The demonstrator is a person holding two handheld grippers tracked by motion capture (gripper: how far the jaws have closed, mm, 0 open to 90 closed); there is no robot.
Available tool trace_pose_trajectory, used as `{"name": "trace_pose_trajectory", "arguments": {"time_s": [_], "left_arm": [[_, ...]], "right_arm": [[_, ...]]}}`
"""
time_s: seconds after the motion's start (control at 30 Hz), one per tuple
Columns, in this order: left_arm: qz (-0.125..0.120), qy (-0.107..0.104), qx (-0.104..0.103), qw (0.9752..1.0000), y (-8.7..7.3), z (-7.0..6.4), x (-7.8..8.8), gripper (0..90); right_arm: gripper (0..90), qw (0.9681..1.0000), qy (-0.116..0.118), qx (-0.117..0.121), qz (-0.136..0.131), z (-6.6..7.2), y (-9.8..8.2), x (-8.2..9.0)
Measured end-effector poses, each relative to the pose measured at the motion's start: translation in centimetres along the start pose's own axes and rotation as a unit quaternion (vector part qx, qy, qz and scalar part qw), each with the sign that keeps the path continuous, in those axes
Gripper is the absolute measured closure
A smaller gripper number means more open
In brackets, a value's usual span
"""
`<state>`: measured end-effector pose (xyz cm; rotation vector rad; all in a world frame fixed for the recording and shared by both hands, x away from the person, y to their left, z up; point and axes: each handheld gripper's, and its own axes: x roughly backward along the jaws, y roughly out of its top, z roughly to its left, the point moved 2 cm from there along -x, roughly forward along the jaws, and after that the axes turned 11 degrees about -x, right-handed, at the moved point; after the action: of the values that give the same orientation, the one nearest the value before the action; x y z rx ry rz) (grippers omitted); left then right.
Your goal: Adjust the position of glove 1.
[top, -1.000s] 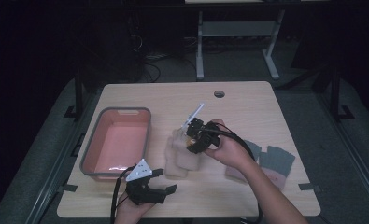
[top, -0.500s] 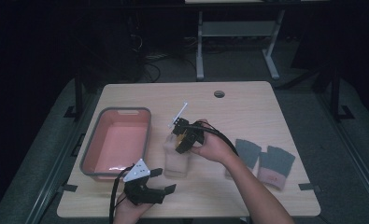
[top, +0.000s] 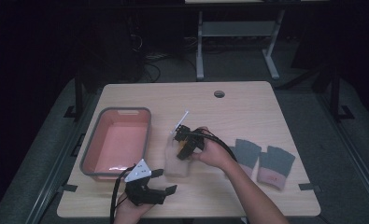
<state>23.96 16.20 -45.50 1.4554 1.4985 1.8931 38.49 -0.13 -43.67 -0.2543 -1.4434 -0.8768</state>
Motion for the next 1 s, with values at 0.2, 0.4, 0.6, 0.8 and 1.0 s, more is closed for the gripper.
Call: {"name": "trace_pose_trajectory", "arguments": {"time_s": [0.2,0.4,0.6,0.8,1.0], "left_arm": [[0.001,-0.001,-0.002,1.0000,0.0,-0.2,-0.1,19.7],[0.000,0.001,-0.003,1.0000,0.0,-0.1,0.0,19.7],[0.001,-0.001,-0.002,1.0000,0.0,-0.2,-0.2,19.7],[-0.003,-0.003,-0.002,1.0000,0.0,-0.3,-0.1,19.7],[-0.005,-0.006,0.000,1.0000,0.0,-0.2,0.0,19.7]], "right_arm": [[46.8,1.0000,0.001,0.004,-0.006,0.1,-0.1,0.1],[45.5,0.9996,0.005,0.006,-0.027,0.1,0.2,1.1],[45.8,0.9985,-0.007,0.012,-0.053,0.9,1.3,1.9],[44.5,0.9985,-0.015,0.026,-0.045,2.2,2.8,0.7],[39.0,0.9982,-0.036,0.038,-0.030,2.7,3.7,-1.1]]}}
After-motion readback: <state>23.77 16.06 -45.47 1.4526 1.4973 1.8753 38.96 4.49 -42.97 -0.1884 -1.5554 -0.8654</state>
